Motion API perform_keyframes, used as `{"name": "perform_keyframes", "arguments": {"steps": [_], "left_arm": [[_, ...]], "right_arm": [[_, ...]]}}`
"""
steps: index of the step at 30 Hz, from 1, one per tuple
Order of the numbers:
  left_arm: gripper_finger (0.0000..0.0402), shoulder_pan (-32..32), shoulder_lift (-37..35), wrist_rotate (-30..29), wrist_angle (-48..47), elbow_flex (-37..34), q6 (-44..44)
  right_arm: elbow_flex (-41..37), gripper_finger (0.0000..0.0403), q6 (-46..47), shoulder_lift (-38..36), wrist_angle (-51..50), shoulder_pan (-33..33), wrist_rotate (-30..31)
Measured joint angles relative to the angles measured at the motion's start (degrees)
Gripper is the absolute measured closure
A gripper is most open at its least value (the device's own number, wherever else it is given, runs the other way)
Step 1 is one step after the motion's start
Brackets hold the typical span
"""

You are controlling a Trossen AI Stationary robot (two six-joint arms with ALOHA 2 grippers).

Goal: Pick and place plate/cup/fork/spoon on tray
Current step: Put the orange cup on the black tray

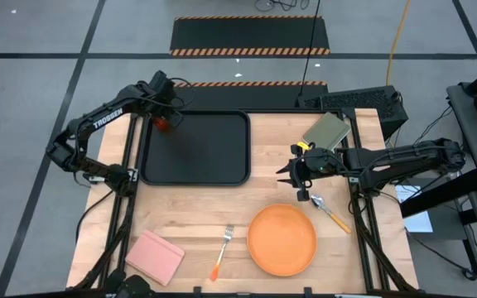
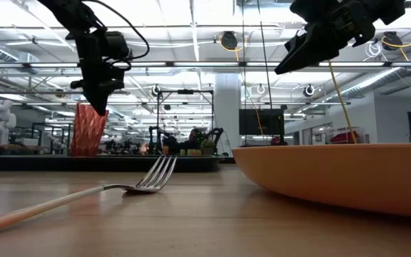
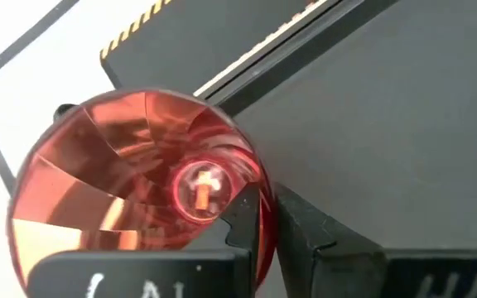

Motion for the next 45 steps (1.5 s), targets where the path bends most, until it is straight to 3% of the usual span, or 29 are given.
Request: {"name": "perform_keyframes", "arguments": {"steps": [35,45], "left_arm": [[0.0352,1.0,-4.1,0.1,1.4,0.0,6.6],[0.0352,-1.8,-4.5,-0.6,0.6,0.0,9.3]], "right_arm": [[0.0,0.0293,-0.5,0.0,0.0,0.0,0.0],[0.0,0.0293,-0.4,0.0,0.0,0.0,0.0]]}}
